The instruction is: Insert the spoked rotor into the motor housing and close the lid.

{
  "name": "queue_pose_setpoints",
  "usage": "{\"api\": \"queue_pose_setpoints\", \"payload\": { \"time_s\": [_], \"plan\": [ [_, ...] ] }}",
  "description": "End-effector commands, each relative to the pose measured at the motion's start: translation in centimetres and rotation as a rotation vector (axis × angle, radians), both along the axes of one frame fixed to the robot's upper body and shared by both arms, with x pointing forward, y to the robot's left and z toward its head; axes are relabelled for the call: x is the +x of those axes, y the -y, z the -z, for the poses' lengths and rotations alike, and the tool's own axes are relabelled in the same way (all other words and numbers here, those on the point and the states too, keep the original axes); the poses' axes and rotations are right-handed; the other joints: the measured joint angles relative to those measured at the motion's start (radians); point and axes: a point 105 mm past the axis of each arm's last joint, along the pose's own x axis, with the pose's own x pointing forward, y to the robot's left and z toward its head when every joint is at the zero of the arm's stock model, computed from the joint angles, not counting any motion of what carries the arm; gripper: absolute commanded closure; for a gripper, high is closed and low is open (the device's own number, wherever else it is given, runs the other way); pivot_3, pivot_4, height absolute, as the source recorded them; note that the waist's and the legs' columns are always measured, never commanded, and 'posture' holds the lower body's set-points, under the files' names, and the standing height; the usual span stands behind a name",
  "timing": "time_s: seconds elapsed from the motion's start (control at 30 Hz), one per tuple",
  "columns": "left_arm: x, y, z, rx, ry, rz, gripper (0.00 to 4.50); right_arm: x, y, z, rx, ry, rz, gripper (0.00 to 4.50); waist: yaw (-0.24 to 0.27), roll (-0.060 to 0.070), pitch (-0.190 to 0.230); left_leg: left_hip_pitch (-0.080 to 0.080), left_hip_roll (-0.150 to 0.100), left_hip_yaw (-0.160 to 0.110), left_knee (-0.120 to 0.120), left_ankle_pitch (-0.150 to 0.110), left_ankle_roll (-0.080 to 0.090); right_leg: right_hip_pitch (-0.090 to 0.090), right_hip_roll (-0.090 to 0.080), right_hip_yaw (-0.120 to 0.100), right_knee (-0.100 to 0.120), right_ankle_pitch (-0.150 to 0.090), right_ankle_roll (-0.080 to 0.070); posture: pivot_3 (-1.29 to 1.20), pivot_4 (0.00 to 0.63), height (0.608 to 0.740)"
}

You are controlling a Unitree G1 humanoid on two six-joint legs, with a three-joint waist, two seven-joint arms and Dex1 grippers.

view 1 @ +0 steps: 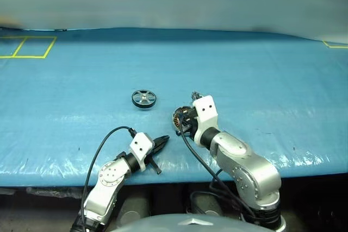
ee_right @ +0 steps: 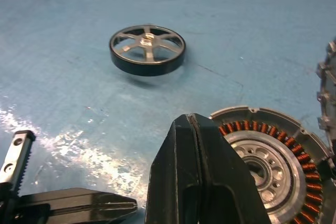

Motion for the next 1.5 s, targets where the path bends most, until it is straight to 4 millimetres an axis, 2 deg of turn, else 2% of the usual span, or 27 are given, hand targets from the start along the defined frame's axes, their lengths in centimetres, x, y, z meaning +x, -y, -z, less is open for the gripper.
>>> {"api": "queue_pose_setpoints", "payload": {
  "time_s": [0.03,0.13,0.27,0.37,0.47,0.67,0.8,0.97,1.1,1.27,1.5],
  "plan": [
    [1.5,-1.9,-2.8,0.017,0.064,-0.063,4.50,-1.2,-0.5,-0.9,0.042,0.051,-0.070,4.48,-0.001,0.000,0.000,0.000,0.000,0.000,0.000,0.000,0.000,0.000,0.000,0.000,0.000,0.000,0.000,0.00,0.150,0.740],
    [3.4,-3.9,-3.9,0.057,-0.005,-0.125,4.50,-1.5,-0.3,-0.1,0.029,0.038,-0.072,4.48,-0.001,0.000,0.000,0.000,0.000,-0.001,0.000,0.001,-0.001,0.000,0.001,0.000,0.001,0.000,0.000,0.00,0.150,0.740],
    [5.2,-5.0,-6.4,0.050,0.010,-0.107,4.50,-1.8,-0.2,0.3,0.032,0.047,-0.081,4.48,-0.002,0.000,0.000,0.000,0.000,-0.001,0.001,0.002,-0.001,0.001,0.001,-0.001,0.001,0.000,0.000,0.00,0.150,0.740],
    [7.3,-5.7,-8.1,0.086,0.006,-0.015,4.50,-2.2,-0.3,0.3,0.066,0.098,-0.106,4.48,0.004,-0.002,0.001,0.000,-0.001,-0.003,0.001,0.003,-0.002,0.001,0.002,-0.001,0.001,0.000,0.001,0.00,0.150,0.740],
    [9.4,-6.3,-8.8,0.128,-0.004,0.022,3.93,-2.4,-0.3,0.6,0.067,0.142,-0.119,4.50,-0.001,-0.001,0.001,0.000,-0.001,-0.004,0.001,0.005,-0.005,0.002,0.008,-0.003,0.001,0.000,0.001,0.00,0.150,0.740],
    [13.4,-6.6,-9.8,0.254,0.024,0.088,1.98,-2.5,0.0,1.6,0.029,0.156,-0.081,4.50,-0.001,-0.002,0.001,0.000,-0.001,-0.003,0.000,0.006,-0.007,0.001,0.009,-0.002,0.001,0.001,0.001,0.00,0.150,0.740],
    [15.1,-6.8,-9.8,0.373,0.036,0.154,1.98,-2.4,0.2,1.7,0.022,0.159,-0.051,4.50,0.001,-0.002,0.001,-0.001,-0.001,-0.003,0.001,0.006,-0.008,0.000,0.009,-0.002,0.001,0.000,0.001,0.00,0.150,0.740],
    [16.5,-6.9,-10.6,0.438,0.034,0.204,1.98,-2.5,0.4,1.9,0.028,0.148,-0.029,4.50,-0.002,-0.003,0.001,-0.002,-0.001,-0.002,0.001,0.006,-0.007,-0.001,0.009,-0.002,0.001,0.001,0.001,0.00,0.150,0.740],
    [16.3,-7.0,-10.3,0.551,-0.007,0.311,1.98,-2.6,0.4,2.0,0.027,0.146,-0.030,4.50,-0.001,-0.003,0.002,-0.003,-0.001,-0.002,0.001,0.006,-0.007,-0.001,0.009,-0.002,0.001,0.001,0.001,0.00,0.150,0.740],
    [16.1,-7.2,-10.2,0.611,-0.048,0.386,1.98,-2.6,0.5,2.1,0.033,0.144,-0.029,4.50,-0.003,-0.003,0.002,-0.003,-0.001,-0.002,0.002,0.005,-0.006,-0.001,0.010,-0.002,0.001,0.001,0.001,0.00,0.150,0.740],
    [16.2,-7.5,-9.3,0.687,-0.063,0.396,1.98,-2.6,0.5,2.2,0.032,0.144,-0.023,4.50,-0.002,-0.003,0.002,-0.004,-0.001,-0.002,0.003,0.004,-0.003,-0.001,0.009,-0.002,0.002,0.001,0.001,0.00,0.150,0.740]
  ]
}}
